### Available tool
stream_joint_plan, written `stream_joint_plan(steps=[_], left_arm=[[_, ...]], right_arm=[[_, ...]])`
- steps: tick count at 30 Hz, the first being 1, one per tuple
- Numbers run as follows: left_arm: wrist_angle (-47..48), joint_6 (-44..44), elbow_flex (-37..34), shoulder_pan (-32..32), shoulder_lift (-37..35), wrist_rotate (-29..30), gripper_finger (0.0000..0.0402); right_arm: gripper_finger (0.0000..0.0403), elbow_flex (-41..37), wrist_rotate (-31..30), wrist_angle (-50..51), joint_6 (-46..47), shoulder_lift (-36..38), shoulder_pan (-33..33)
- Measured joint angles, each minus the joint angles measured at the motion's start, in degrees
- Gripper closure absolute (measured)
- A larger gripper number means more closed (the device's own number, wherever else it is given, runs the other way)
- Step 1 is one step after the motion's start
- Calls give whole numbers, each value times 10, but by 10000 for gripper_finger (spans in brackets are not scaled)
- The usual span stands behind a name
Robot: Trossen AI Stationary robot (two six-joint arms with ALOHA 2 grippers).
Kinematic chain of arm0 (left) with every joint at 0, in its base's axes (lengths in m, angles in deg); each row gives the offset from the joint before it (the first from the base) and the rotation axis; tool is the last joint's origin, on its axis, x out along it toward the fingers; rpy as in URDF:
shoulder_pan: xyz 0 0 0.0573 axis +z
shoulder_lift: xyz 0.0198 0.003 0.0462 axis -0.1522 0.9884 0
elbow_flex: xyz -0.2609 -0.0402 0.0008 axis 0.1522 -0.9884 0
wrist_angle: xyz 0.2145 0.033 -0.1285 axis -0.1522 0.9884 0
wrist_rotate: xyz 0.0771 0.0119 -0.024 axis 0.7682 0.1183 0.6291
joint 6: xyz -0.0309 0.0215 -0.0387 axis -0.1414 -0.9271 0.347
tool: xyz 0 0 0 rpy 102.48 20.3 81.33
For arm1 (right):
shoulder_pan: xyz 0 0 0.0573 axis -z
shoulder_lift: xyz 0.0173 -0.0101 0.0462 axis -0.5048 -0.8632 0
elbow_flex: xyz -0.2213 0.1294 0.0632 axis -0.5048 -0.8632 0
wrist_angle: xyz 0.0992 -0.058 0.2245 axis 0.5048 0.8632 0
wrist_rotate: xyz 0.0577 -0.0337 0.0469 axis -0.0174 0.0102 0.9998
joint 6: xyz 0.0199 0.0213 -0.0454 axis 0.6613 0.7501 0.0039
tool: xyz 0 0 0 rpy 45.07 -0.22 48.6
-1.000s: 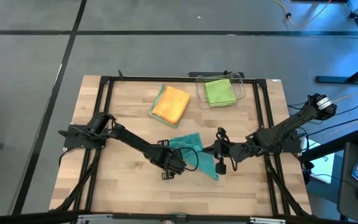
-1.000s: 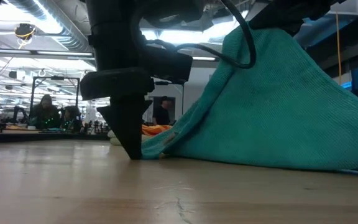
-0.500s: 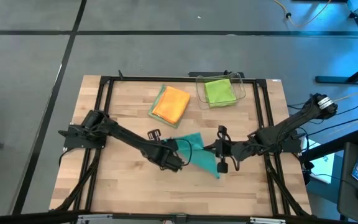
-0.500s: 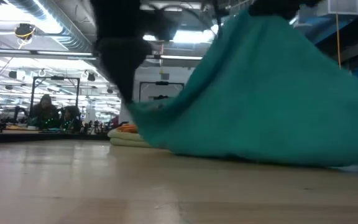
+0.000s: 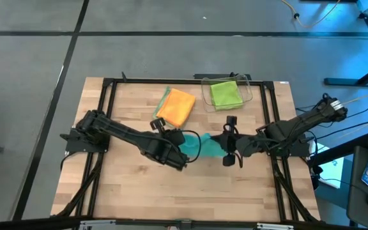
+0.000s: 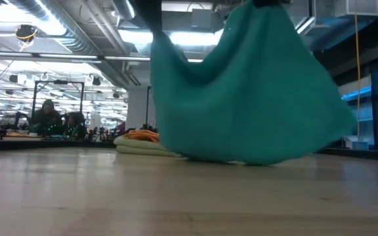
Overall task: Fold microfiber towels
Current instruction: Fold the blue microfiber towel
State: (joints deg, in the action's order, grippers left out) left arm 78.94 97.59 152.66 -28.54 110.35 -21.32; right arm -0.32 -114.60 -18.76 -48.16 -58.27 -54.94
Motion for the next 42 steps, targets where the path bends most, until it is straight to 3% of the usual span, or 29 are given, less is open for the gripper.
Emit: stream_joint_plan(steps=[5, 11, 19, 42], left_arm=[[46, 2, 42, 7, 0, 16, 401], [45, -11, 54, 23, -1, 18, 401], [45, -13, 54, 40, -3, 33, 402], [44, -16, 54, 40, -100, 12, 401]], right_arm=[[401, 25, -22, 14, -56, 0, 22], [401, 41, -100, 44, -118, 0, 43], [401, 40, -155, 111, -120, 3, 50], [401, 37, -144, 133, -104, 26, 50]])
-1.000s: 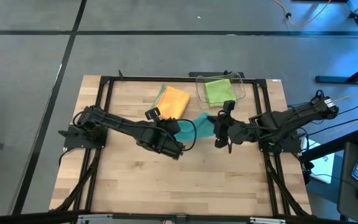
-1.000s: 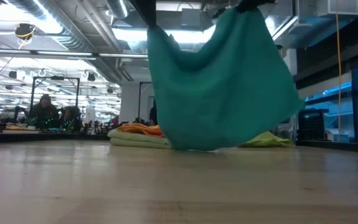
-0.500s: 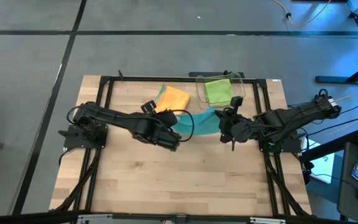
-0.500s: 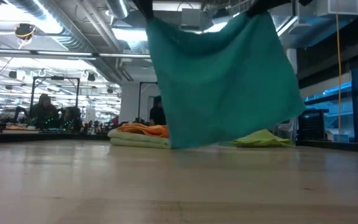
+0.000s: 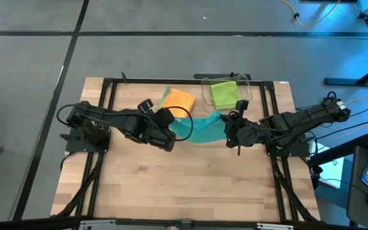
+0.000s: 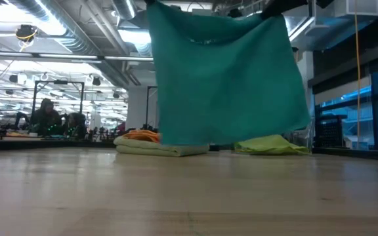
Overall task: Fold microfiber towels
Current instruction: Fold the blue microfiber towel
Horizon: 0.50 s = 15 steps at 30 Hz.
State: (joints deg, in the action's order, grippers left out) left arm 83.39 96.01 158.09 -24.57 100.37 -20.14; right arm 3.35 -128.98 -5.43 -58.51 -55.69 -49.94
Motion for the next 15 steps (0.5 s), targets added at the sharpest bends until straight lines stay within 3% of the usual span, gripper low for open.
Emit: stream_joint_plan(steps=[4, 15], left_arm=[[0, -13, 0, 5, -17, 3, 401], [0, -1, 0, 5, -10, -13, 401]], right_arm=[[401, 0, -27, -1, -2, 0, 0], [401, 0, -24, -16, 40, -12, 0]])
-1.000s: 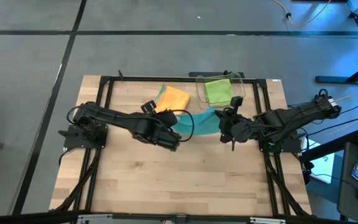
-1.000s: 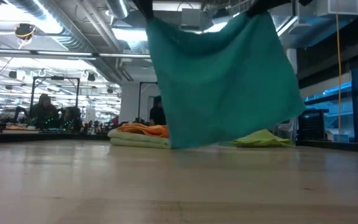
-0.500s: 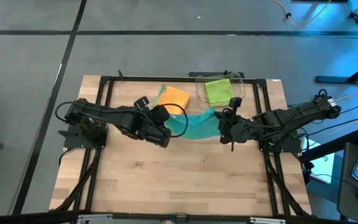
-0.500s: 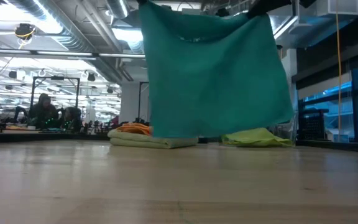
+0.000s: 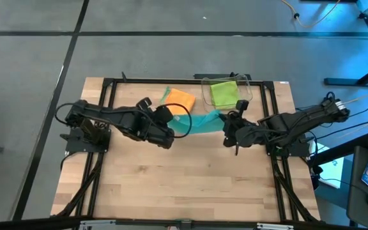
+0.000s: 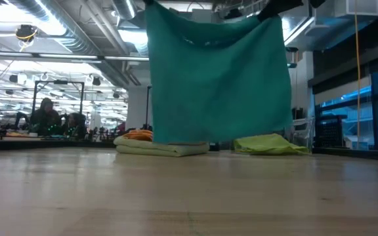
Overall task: Fold microfiber towels
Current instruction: Fold the blue microfiber towel
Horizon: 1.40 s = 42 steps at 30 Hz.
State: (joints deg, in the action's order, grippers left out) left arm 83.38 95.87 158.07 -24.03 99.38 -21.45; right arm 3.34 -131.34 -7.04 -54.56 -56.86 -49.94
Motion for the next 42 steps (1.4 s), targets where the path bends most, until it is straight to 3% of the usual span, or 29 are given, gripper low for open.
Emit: stream_joint_plan(steps=[10, 17, 24, 33, 42], left_arm=[[0, 55, -9, -40, 11, -59, 401], [-1, 164, -92, -88, 11, -101, 401], [-33, 262, -172, -136, 11, -138, 401], [-179, 272, -207, -176, 17, -143, 401], [-190, 272, -207, -178, 69, -177, 401]], right_arm=[[400, 0, 46, 42, 67, -43, -19], [400, 0, 127, 52, 154, -49, -70], [400, -1, 164, 47, 251, -94, -123], [400, -1, 199, -69, 322, -196, -163], [400, -2, 207, -108, 444, -258, -192]])
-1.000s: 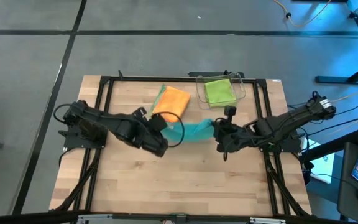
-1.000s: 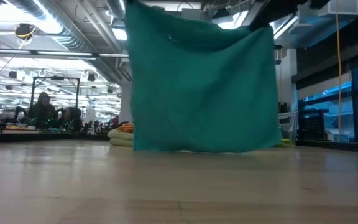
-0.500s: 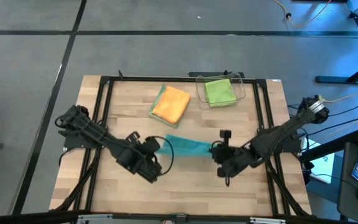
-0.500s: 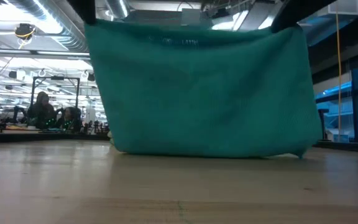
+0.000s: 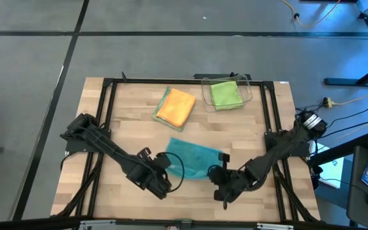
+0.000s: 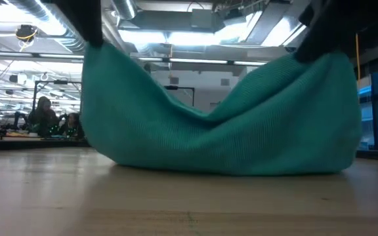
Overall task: Fold microfiber towels
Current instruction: Fold the blue microfiber towel
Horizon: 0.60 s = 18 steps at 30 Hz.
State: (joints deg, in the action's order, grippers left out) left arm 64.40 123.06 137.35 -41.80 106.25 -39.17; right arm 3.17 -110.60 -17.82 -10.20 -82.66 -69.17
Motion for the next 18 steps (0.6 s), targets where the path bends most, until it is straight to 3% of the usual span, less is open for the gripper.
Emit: stream_joint_plan(steps=[10, 18], left_arm=[[-38, -30, 0, 5, 32, -38, 401], [-17, -92, 5, 46, 25, -10, 401]], right_arm=[[400, 0, 24, -8, 103, -21, -32], [400, 0, -32, 18, 135, -10, -24]])
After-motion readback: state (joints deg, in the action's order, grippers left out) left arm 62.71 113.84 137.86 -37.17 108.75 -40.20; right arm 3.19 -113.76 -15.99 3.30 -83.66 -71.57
